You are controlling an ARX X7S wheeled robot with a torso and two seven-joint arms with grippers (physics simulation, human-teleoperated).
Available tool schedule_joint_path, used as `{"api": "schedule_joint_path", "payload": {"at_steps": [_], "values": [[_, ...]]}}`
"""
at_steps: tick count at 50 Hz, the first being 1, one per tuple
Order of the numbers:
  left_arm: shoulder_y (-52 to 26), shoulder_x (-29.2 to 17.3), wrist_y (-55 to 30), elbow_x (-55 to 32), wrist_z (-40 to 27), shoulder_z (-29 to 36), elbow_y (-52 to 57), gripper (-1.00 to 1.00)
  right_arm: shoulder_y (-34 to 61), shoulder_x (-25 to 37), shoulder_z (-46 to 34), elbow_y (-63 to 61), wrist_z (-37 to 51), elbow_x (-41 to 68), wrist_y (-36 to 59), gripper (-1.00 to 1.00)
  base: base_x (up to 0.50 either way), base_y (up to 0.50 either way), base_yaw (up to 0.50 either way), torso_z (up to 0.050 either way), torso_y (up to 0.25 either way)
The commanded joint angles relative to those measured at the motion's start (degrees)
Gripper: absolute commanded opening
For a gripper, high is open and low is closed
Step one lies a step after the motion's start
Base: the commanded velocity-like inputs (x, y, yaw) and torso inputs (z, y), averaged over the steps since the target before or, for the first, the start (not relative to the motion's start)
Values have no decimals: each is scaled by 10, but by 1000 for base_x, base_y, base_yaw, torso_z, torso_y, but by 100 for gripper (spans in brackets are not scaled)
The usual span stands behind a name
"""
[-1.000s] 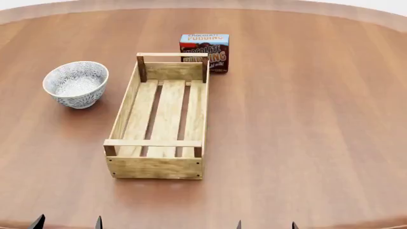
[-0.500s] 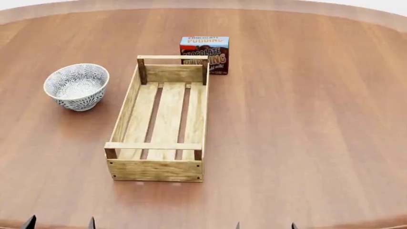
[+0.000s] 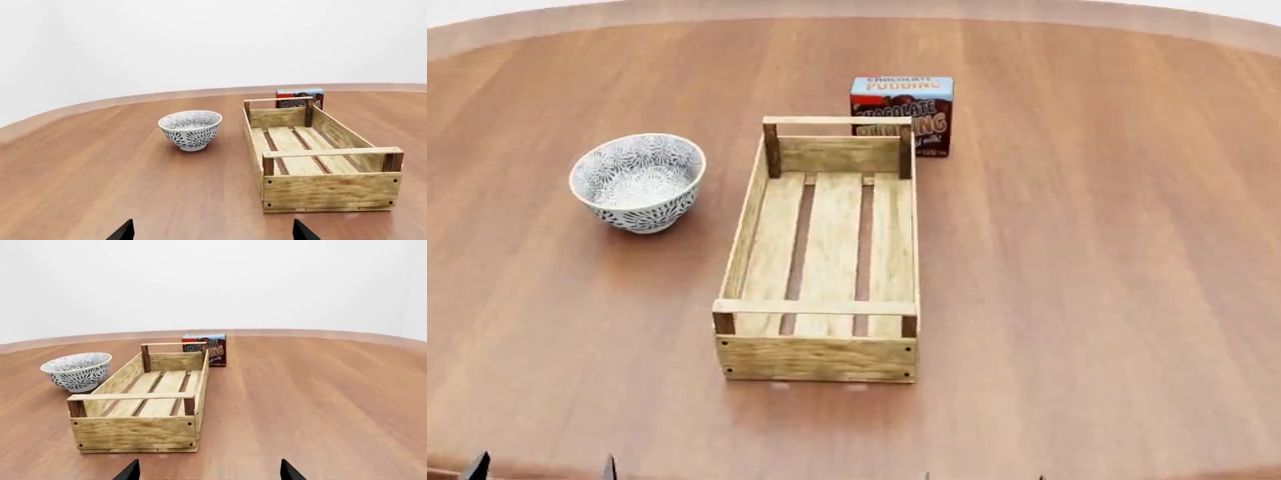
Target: Pick up the bowl on the left and put it in the tray.
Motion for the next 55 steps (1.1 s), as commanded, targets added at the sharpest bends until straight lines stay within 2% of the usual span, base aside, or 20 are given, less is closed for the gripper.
{"api": "schedule_joint_path", "payload": {"at_steps": [1, 43, 46, 55], "values": [[-5, 5, -9, -6, 6, -4, 4, 100, 7, -4, 12, -3, -12, 13, 23, 100, 0, 500, 0, 0, 0], [-10, -21, -8, -18, -18, 30, -2, 100, 8, 20, -16, -11, 11, 39, 35, 100, 14, 500, 0, 0, 0], [-10, -22, -9, -19, -21, 30, -1, 100, 14, 21, -21, -7, 13, 43, 61, 100, 0, 0, 0, 0, 0], [-10, -25, -4, -24, -25, 32, -6, 100, 5, 27, -26, -15, 5, 50, 32, 100, 193, 0, 0, 0, 0]]}}
